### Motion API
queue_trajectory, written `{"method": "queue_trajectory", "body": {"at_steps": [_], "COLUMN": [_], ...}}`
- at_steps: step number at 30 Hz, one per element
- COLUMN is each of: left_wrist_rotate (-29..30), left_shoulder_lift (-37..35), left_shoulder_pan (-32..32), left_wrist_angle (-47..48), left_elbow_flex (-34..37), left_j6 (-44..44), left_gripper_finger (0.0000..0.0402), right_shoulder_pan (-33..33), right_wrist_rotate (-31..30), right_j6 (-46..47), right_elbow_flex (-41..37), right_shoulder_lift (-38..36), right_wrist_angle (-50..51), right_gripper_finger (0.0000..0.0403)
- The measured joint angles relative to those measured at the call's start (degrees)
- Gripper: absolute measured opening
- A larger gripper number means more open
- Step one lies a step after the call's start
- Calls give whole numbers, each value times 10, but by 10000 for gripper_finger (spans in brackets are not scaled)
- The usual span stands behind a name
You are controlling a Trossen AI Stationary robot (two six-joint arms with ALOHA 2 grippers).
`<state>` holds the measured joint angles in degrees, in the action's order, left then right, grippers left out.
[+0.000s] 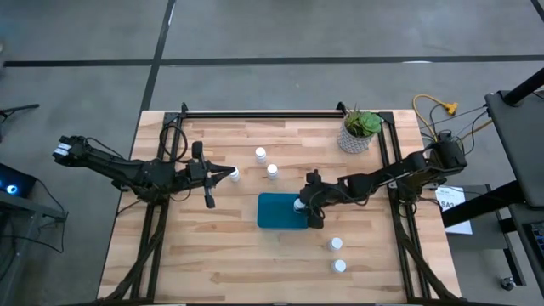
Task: Pick and place pill bottles into a basket
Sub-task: Put the white pill bottle into the blue bin
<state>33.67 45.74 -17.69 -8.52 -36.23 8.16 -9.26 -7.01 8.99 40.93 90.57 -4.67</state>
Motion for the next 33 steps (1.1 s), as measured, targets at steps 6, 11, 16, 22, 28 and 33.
{"method": "queue_trajectory", "body": {"at_steps": [6, 11, 16, 22, 28, 33], "left_wrist_rotate": [0, 0, 0, 0, 0, 0], "left_shoulder_lift": [0, 0, 0, 0, 0, 0], "left_shoulder_pan": [0, 0, 0, 0, 0, 0], "left_wrist_angle": [0, 0, 0, 0, 0, 0], "left_elbow_flex": [0, 0, 0, 0, 0, 0], "left_j6": [0, 0, 0, 0, 0, 0], "left_gripper_finger": [0, 0, 0, 0, 0, 0], "right_shoulder_pan": [0, 0, 0, -4, -23, -49], "right_wrist_rotate": [0, 0, 0, 42, 58, 59], "right_j6": [-4, -6, -2, 21, 29, 30], "right_elbow_flex": [0, 0, 0, 0, 0, 0], "right_shoulder_lift": [-14, -32, -54, -95, -133, -155], "right_wrist_angle": [2, 10, 18, 30, 37, 51], "right_gripper_finger": [217, 216, 216, 216, 215, 215]}}
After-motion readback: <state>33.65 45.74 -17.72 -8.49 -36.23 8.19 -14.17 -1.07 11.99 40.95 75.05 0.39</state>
